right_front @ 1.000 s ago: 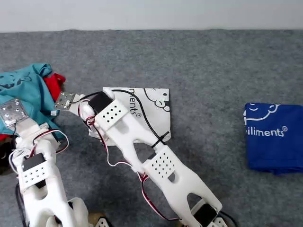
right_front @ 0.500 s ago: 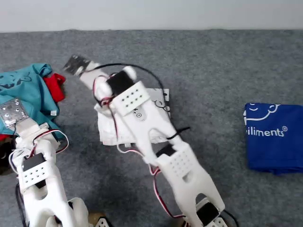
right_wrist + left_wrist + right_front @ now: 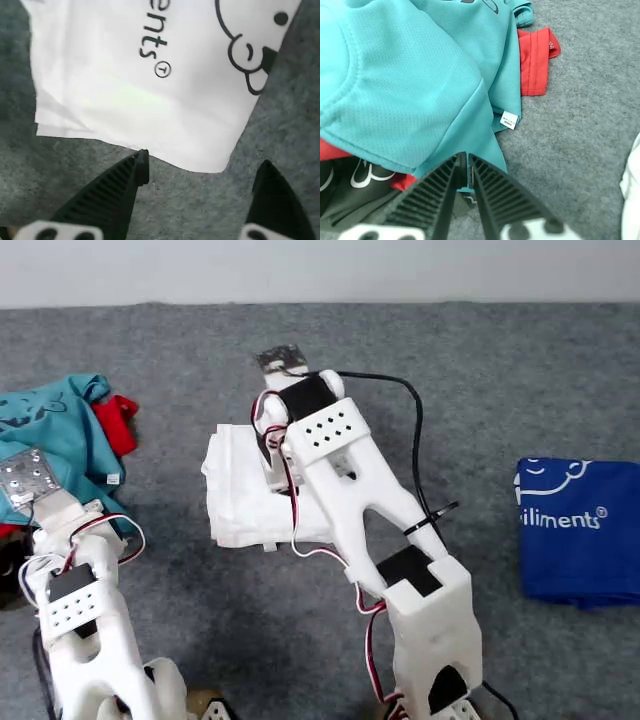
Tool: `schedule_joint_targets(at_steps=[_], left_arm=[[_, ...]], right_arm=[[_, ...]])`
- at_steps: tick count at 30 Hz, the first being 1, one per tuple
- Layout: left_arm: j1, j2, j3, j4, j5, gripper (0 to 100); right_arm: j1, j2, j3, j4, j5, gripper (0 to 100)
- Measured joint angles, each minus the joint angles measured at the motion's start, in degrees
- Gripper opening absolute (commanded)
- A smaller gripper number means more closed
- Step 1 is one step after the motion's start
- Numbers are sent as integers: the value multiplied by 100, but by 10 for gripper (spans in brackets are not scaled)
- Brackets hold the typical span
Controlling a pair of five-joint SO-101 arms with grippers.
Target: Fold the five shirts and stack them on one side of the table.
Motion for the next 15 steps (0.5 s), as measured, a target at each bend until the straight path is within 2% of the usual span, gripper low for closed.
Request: schedule_joint_targets(at_steps=[6,15], left_arm=[[0,0,0,0,0,16],[0,0,0,0,0,16]], right_arm=[[114,229,105,0,-325,340],[440,1609,105,-18,-448,340]])
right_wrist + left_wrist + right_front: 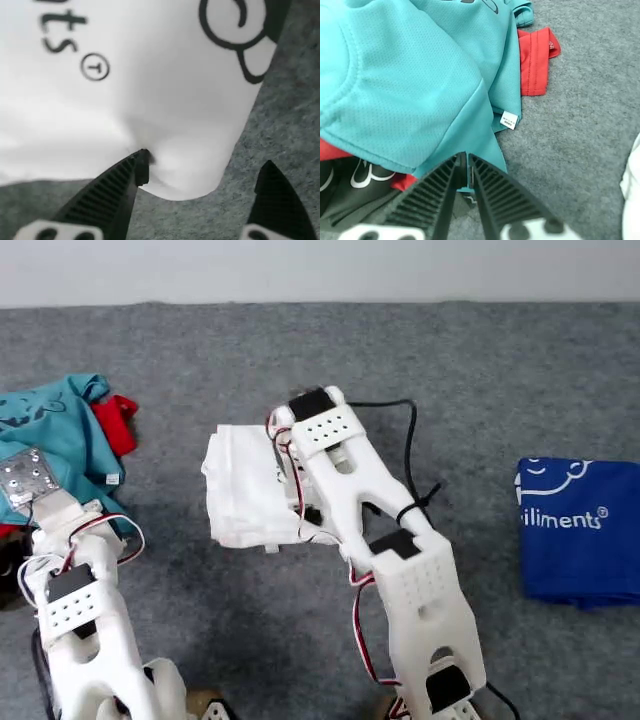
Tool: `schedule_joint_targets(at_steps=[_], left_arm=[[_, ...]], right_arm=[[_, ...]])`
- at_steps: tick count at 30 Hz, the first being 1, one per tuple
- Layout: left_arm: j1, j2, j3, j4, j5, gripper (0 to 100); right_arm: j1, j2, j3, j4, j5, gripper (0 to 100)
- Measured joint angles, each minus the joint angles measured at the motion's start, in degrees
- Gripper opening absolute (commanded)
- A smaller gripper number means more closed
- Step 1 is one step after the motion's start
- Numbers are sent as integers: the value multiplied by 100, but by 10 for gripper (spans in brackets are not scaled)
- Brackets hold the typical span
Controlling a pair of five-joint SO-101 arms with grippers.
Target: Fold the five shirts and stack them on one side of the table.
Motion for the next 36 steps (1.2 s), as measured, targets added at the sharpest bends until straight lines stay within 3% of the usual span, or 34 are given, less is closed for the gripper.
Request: schedule_joint_targets(at_steps=[7,15,22,29,36], left_arm=[[0,0,0,0,0,16],[0,0,0,0,0,16],[0,0,0,0,0,16],[0,0,0,0,0,16],[88,0,0,0,-18,16]], right_arm=[[149,554,-105,-123,0,329],[149,589,-114,-123,123,2],[255,589,-114,-88,1055,9],[554,396,-97,9,2470,9],[1776,0,-88,9,5407,9]])
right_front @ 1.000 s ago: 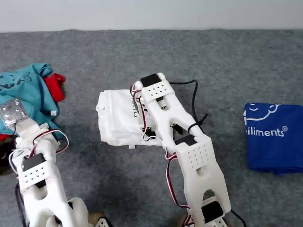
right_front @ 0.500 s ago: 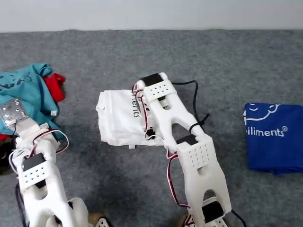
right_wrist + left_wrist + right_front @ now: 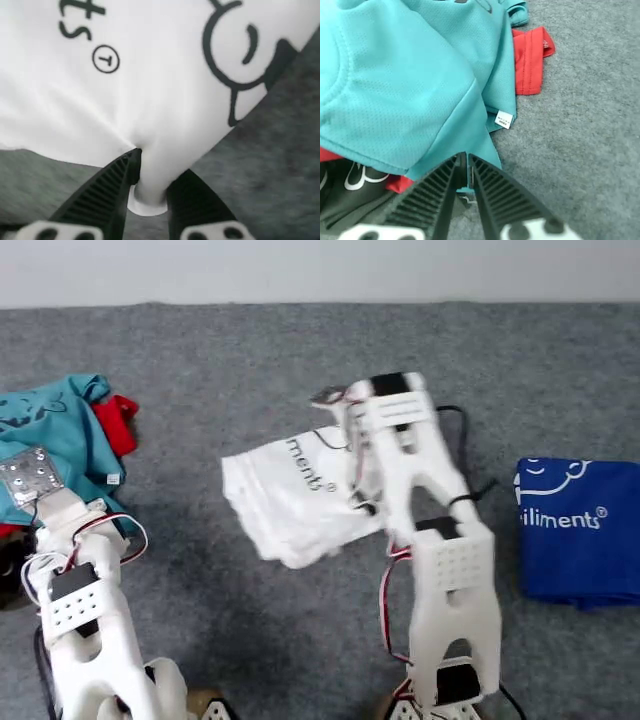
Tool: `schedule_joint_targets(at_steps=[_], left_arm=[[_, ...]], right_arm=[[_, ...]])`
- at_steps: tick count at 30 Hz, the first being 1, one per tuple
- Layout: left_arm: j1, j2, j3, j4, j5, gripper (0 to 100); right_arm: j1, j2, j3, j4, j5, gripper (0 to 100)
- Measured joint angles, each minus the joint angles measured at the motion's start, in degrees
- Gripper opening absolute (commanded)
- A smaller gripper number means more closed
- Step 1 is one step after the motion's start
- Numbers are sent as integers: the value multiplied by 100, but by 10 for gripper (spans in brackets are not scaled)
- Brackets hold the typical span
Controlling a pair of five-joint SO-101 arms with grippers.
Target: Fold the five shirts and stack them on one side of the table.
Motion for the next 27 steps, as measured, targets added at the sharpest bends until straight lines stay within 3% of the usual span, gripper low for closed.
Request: schedule_joint_targets(at_steps=[7,10,14,20,27], left_arm=[[-18,0,0,0,0,16],[-18,0,0,0,0,16],[-18,0,0,0,0,16],[-18,0,0,0,0,16],[-18,0,0,0,0,16]], right_arm=[[1204,0,9,-1002,2822,9],[1292,0,9,-1881,3226,9],[1125,0,9,-2242,3235,18],[958,-35,9,-2233,2620,200],[800,-1020,18,-1468,1705,201]])
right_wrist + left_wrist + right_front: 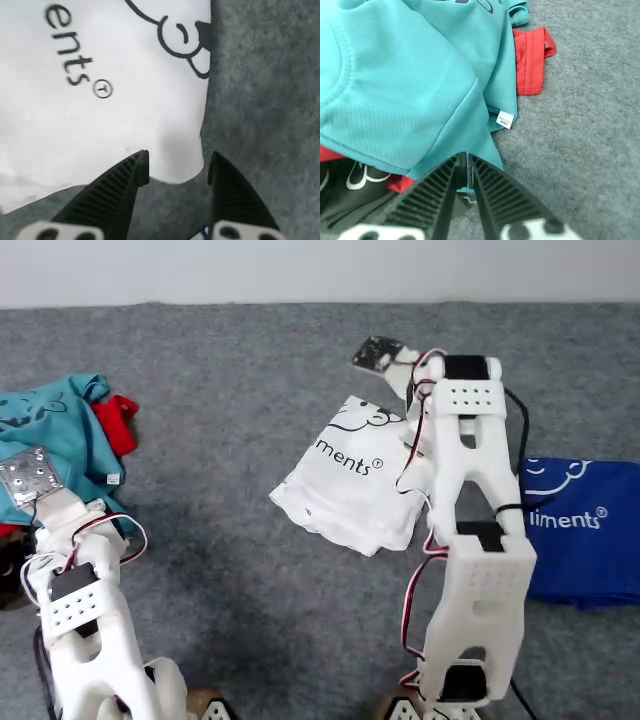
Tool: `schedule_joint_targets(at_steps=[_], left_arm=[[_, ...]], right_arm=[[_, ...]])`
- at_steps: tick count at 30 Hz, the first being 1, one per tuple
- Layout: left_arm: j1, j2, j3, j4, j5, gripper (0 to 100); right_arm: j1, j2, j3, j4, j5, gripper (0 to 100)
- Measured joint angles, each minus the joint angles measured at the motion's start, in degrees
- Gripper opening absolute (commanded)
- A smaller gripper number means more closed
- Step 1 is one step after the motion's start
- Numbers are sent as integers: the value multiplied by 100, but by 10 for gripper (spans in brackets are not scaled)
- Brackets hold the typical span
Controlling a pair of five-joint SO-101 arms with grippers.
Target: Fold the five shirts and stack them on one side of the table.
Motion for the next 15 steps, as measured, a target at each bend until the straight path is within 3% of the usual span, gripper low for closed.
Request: schedule_joint_targets(at_steps=[8,15], left_arm=[[0,0,0,0,0,16],[0,0,0,0,0,16]], right_arm=[[-809,-651,0,1442,-1002,201],[-1477,-668,756,1459,-1538,216]])
